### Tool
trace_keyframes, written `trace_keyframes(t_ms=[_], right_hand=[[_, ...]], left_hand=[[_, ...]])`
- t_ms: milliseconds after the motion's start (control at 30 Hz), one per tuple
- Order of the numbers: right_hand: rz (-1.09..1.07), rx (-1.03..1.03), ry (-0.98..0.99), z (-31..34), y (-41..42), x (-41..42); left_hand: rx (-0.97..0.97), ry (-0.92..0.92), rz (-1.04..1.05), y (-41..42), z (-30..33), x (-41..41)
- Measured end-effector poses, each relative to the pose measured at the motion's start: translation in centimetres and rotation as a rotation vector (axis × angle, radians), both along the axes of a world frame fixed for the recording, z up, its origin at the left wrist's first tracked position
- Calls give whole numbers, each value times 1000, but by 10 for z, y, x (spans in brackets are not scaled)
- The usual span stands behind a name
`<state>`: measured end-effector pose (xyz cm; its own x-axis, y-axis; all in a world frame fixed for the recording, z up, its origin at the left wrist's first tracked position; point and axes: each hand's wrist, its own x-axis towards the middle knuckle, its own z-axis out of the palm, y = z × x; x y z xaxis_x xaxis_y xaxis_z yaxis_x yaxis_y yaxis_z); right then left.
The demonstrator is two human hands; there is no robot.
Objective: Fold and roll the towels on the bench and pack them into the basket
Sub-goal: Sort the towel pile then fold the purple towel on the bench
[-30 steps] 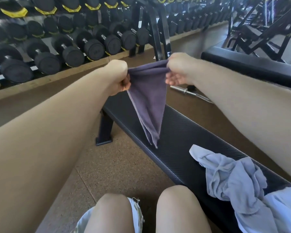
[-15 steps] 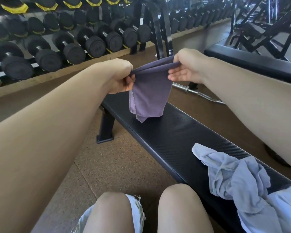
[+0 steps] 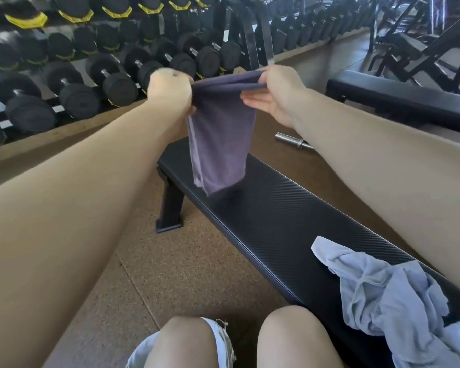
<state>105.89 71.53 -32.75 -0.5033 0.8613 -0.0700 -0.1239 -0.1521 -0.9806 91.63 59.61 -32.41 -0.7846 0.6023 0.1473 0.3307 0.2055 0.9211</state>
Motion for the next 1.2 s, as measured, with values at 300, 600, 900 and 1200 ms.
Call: trace_keyframes(t_ms=[300,600,900,1200], right_hand=[[78,-211,-535,-110,5,76],[161,-35,-1083,-192,3,143],[139,931,-1149,-193,4,92],[281,1147,-1274,-274,-29,95]], left_hand=[[-109,-406,-26,-27,-140,95],[-449,-586,-375,-46,-217,167],[-641,408,-355,-23,-214,76],[-969,642,-512,-5,-261,52]])
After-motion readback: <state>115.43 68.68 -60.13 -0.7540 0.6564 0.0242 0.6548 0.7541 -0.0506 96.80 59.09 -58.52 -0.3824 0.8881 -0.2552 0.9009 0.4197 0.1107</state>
